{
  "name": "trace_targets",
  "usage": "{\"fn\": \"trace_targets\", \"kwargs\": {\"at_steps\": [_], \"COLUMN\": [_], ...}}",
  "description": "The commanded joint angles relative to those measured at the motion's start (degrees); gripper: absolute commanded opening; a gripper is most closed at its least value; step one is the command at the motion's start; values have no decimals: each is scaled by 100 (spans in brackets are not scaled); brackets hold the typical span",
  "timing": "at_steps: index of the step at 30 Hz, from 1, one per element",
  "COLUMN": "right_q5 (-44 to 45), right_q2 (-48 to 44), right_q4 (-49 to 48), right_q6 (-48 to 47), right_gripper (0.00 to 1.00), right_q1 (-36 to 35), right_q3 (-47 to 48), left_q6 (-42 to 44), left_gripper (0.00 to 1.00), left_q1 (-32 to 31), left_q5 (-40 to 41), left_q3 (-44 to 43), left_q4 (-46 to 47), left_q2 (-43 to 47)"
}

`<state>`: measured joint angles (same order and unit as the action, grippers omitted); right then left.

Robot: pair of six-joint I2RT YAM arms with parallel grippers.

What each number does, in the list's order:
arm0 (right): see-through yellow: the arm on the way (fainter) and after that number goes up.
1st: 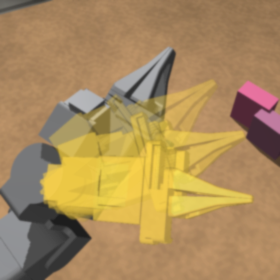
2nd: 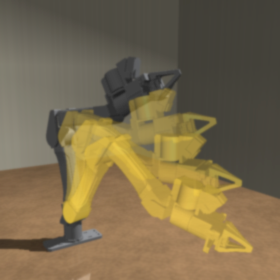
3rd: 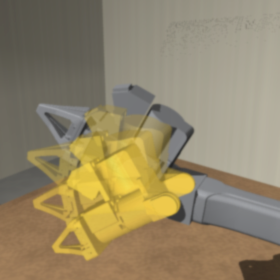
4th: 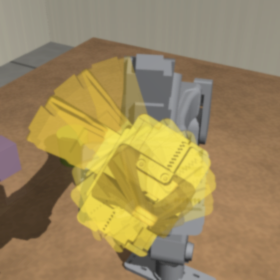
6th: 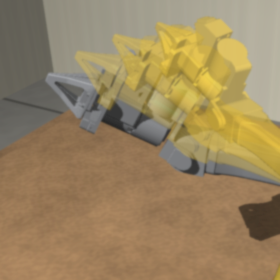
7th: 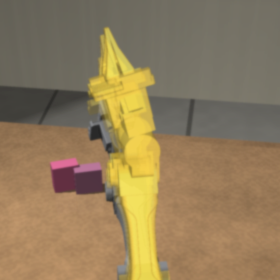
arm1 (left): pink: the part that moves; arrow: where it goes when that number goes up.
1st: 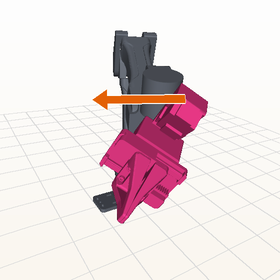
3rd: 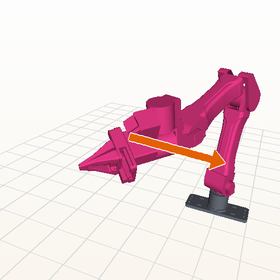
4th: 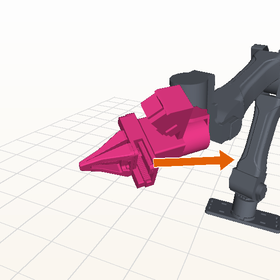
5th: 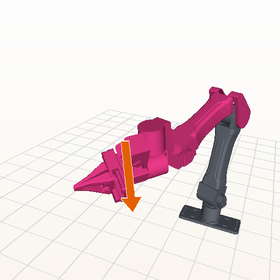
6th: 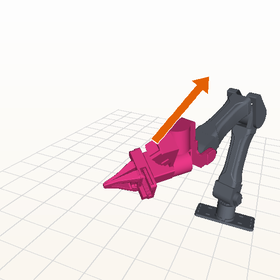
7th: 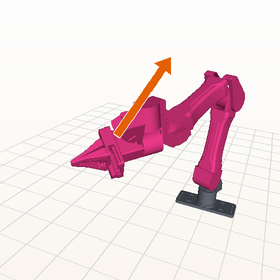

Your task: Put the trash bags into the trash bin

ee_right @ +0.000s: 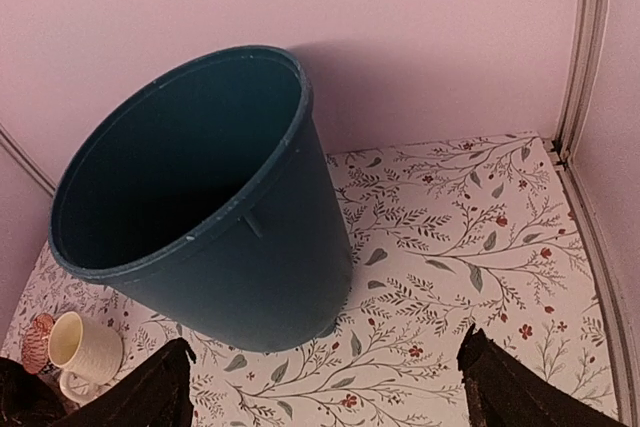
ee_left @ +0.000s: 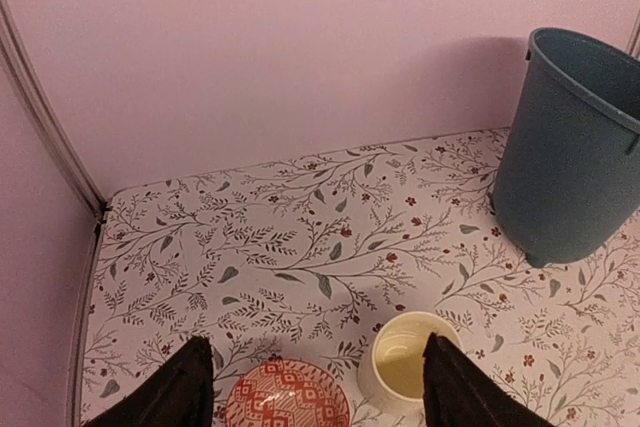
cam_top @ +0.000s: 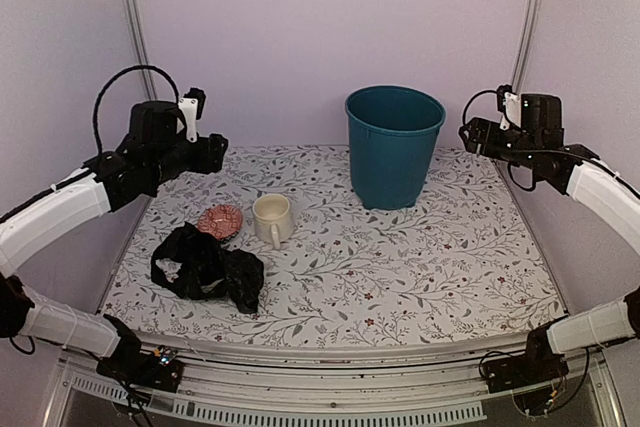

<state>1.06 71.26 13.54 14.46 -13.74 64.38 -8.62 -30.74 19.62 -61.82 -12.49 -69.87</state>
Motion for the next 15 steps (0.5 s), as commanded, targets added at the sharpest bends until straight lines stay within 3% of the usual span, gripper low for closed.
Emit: {"fn": "trace_targets", "kwargs": {"at_steps": [1, 6, 15], "right_q5": [-527, -780, -1029], "right_q2": [-207, -147, 401], "right_q4": [116, 340, 897], "right_q6": [426, 480, 609], "right_gripper": [94, 97, 90], "right_q1": [178, 311, 411], "right_q3": [-312, -493, -1], "left_q6": [-204, -288, -211], "left_gripper": [73, 73, 56], "left_q1": [19, -100, -623], "left_q5": [-389, -777, -1696], "left_q3": [-194, -245, -286], "left_q4": [-312, -583, -1047], "left_q2": [-132, -263, -495]}}
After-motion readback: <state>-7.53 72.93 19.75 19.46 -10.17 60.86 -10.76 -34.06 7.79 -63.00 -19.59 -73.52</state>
